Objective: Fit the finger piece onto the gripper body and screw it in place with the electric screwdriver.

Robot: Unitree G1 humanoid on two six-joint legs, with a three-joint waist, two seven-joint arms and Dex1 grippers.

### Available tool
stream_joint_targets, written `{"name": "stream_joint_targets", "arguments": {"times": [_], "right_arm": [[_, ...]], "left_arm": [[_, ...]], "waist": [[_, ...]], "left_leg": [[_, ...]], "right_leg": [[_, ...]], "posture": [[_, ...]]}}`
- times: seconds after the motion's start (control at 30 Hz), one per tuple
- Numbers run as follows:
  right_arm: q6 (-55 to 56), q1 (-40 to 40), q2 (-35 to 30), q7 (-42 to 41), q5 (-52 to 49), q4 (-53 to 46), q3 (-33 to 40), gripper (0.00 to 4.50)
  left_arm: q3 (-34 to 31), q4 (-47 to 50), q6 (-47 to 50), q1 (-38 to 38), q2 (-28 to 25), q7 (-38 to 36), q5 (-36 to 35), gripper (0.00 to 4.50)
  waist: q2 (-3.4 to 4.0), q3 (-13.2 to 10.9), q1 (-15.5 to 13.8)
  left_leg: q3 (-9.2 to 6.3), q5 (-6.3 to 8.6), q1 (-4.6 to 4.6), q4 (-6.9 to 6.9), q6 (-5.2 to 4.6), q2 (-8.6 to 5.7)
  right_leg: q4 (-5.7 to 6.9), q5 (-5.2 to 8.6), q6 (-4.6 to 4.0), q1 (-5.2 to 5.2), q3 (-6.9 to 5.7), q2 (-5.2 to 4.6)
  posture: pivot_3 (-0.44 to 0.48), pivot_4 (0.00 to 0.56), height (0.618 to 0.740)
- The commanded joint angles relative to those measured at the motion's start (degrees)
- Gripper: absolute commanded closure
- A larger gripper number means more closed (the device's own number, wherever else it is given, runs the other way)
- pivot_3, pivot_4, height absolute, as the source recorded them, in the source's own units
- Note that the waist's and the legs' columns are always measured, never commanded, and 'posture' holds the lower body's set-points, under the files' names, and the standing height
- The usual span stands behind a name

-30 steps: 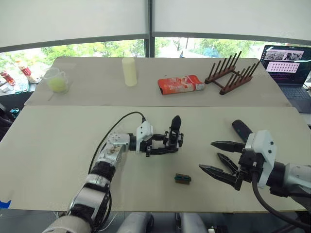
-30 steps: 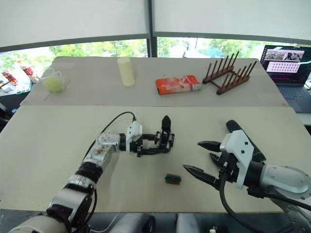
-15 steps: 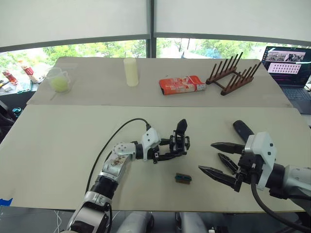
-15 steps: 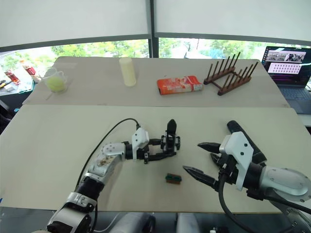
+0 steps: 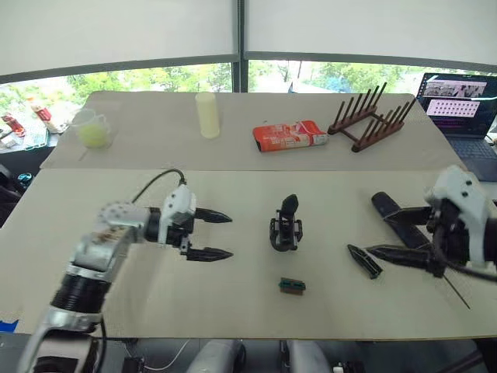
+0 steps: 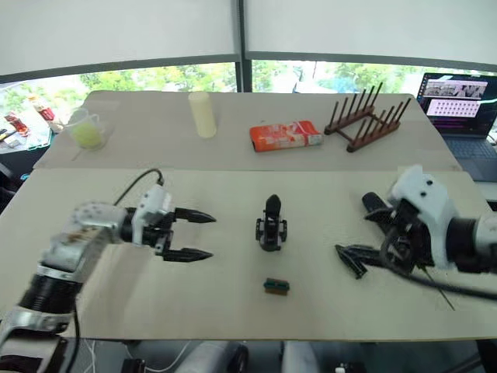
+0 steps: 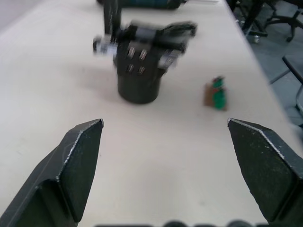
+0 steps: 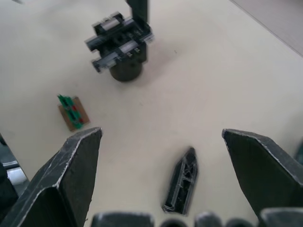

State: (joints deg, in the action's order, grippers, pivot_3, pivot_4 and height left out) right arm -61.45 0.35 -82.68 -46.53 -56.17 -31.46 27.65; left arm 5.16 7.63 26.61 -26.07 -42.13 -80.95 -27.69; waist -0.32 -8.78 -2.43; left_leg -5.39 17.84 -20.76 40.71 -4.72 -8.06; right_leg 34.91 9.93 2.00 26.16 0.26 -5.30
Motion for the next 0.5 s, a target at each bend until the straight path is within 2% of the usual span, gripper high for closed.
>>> {"name": "stream_joint_targets", "arguments": {"times": [0.03, 0.13, 0.27, 0.37, 0.5], "right_arm": [[-0.08, -8.64, -1.8, -0.46, 3.42, 5.74, -10.87, 0.0], [-4.34, -19.76, -1.48, -2.75, 6.87, 10.15, -23.2, 0.0], [-10.14, -34.76, 3.75, -6.0, 15.3, 17.61, -38.9, 0.0], [-12.99, -41.15, 6.84, -9.64, 19.99, 21.09, -47.92, 0.0], [-13.8, -44.51, 8.74, -13.96, 24.59, 23.49, -55.53, 0.0]], "left_arm": [[-1.63, 7.69, 5.77, -3.0, -2.62, -2.11, -6.79, 0.06], [-2.62, 11.01, 8.48, -4.18, -2.31, 0.42, -9.78, 0.06], [-2.92, 14.14, 10.82, -5.86, -0.4, 4.98, -12.04, 0.06], [-2.52, 16.05, 11.4, -6.67, 1.12, 8.19, -12.44, 0.06], [-1.99, 16.71, 11.74, -7.91, 2.15, 9.73, -12.88, 0.06]], "waist": [[-0.02, -0.01, 0.17], [-0.02, -0.02, 0.57], [-0.04, -0.03, 1.17], [-0.04, -0.04, 1.6], [-0.03, -0.03, 1.52]], "left_leg": [[0.0, 0.03, -0.02, 0.03, 0.06, 0.01], [0.04, 0.06, -0.08, 0.02, 0.1, -0.01], [0.04, 0.03, -0.16, 0.03, 0.08, 0.01], [0.03, 0.01, -0.25, 0.03, 0.05, 0.02], [0.01, -0.01, -0.35, 0.1, 0.02, 0.01]], "right_leg": [[-0.01, 0.0, 0.0, 0.01, -0.04, 0.0], [-0.04, 0.0, 0.0, 0.05, -0.02, -0.05], [-0.02, 0.0, 0.0, 0.11, 0.0, -0.07], [-0.01, 0.0, -0.01, 0.21, 0.08, -0.09], [0.0, 0.0, -0.01, 0.29, 0.06, -0.08]], "posture": [[0.0, 0.15, 0.74], [0.0, 0.15, 0.74], [0.0, 0.15, 0.74], [0.0, 0.15, 0.74], [0.0, 0.15, 0.74]]}}
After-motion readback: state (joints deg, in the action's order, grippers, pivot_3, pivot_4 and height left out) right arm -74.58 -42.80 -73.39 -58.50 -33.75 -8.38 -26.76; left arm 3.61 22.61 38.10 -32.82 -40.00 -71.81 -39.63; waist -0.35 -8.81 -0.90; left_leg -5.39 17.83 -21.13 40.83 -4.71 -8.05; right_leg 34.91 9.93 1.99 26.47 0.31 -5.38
